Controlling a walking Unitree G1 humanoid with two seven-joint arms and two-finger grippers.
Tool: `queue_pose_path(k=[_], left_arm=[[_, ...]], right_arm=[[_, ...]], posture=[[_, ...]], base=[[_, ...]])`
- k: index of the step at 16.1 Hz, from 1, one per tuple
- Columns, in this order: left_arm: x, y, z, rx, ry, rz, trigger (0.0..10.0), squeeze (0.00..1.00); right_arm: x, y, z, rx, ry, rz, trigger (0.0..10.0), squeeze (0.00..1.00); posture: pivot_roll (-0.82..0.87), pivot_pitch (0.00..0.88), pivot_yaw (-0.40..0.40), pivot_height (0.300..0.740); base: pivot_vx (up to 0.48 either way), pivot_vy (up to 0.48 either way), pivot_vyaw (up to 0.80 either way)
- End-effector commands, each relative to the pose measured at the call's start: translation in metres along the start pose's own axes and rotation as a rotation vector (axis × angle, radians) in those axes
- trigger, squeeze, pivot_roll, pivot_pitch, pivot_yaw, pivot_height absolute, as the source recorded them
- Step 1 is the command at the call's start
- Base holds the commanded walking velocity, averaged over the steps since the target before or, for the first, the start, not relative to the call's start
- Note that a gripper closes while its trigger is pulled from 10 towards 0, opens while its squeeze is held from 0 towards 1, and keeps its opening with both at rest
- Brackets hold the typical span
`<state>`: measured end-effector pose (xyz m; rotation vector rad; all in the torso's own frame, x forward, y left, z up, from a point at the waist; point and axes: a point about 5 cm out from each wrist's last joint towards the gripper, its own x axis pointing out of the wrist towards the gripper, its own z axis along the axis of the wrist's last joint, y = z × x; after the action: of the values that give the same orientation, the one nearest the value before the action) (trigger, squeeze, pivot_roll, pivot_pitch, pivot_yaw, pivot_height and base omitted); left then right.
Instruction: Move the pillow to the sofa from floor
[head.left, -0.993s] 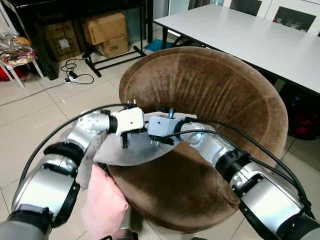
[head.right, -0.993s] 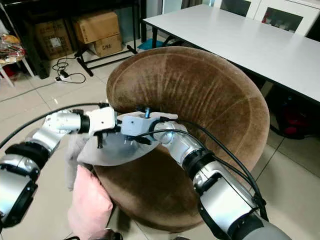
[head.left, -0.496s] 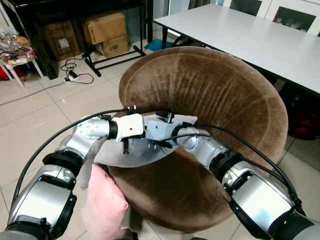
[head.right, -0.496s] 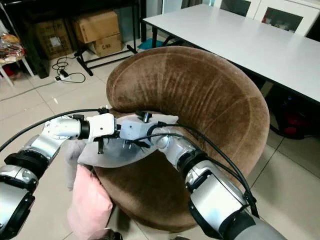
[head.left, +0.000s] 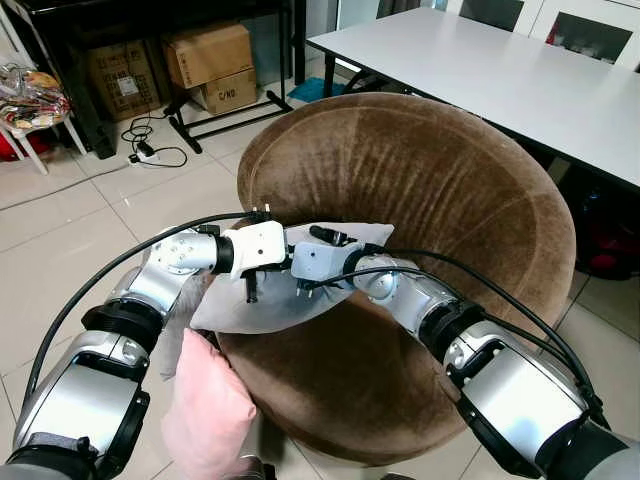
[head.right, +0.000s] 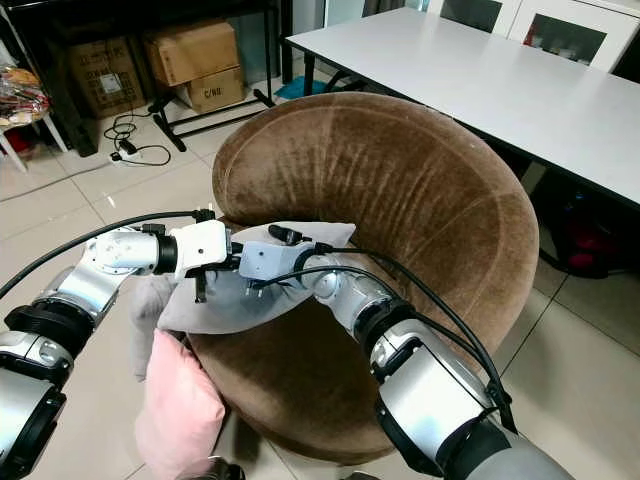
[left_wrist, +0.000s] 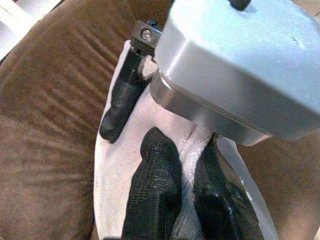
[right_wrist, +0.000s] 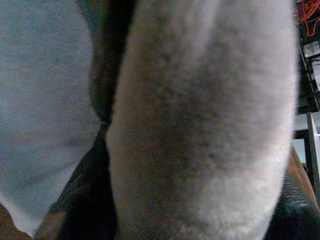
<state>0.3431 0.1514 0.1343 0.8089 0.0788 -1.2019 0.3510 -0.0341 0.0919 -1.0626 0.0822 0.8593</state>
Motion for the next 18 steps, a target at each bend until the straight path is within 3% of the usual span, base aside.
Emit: queue_pose_path(k=[1, 17, 18], left_arm=[[-0.0011, 0.0140, 0.0229, 0.074, -0.097, 0.039, 0.0, 0.00], [0.0011, 0.0215, 0.0283, 0.056, -0.105, 0.078, 0.0, 0.00], [0.0016, 0.0236, 0.0290, 0.031, -0.116, 0.108, 10.0, 0.00]], right_arm=[[-0.0042, -0.0034, -0.0155, 0.008, 0.071, -0.016, 0.0, 0.00], [-0.0042, -0.0041, -0.0142, 0.034, 0.056, -0.036, 0.0, 0.00], [-0.0041, -0.0043, -0.0138, 0.038, 0.053, -0.039, 0.0, 0.00]], posture=[[0.01, 0.000, -0.036, 0.740], [0.00, 0.000, -0.022, 0.740], [0.00, 0.000, -0.018, 0.740]], base=[[0.000, 0.000, 0.00], [0.000, 0.000, 0.00], [0.000, 0.000, 0.00]])
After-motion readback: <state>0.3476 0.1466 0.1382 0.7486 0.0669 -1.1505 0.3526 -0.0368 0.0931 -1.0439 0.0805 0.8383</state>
